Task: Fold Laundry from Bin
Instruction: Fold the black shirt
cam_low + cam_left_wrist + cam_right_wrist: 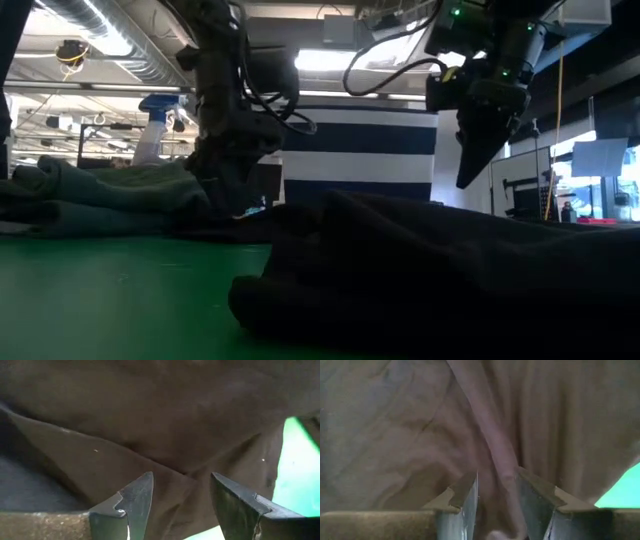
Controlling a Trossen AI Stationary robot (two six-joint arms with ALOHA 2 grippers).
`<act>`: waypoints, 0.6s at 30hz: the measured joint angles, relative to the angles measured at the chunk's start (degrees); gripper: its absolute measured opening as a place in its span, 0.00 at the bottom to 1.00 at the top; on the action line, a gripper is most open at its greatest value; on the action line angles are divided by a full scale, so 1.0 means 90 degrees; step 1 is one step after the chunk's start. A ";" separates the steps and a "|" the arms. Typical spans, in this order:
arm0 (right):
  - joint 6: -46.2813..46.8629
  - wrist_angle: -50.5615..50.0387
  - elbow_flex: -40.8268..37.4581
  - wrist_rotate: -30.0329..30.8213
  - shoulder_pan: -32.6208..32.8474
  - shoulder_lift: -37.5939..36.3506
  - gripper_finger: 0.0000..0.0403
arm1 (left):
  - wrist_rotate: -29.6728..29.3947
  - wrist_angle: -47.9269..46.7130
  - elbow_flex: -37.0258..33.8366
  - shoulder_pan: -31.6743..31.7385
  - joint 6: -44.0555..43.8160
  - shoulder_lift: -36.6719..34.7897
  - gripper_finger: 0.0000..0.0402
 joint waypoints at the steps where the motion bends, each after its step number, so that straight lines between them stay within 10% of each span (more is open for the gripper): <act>1: -0.0004 -0.0013 0.0000 -0.0006 -0.0032 0.0000 0.32 | -0.0049 -0.0011 0.0000 -0.0056 -0.0028 0.0000 0.48; 10: -0.0157 0.0010 0.0000 -0.0007 -0.0025 0.0000 0.32 | -0.0746 -0.0128 -0.0012 -0.0240 0.0025 0.0049 0.44; 18: -0.0158 0.0005 0.0000 -0.0008 -0.0021 0.0000 0.32 | -0.0765 -0.0189 -0.0012 -0.0243 0.0388 0.0051 0.21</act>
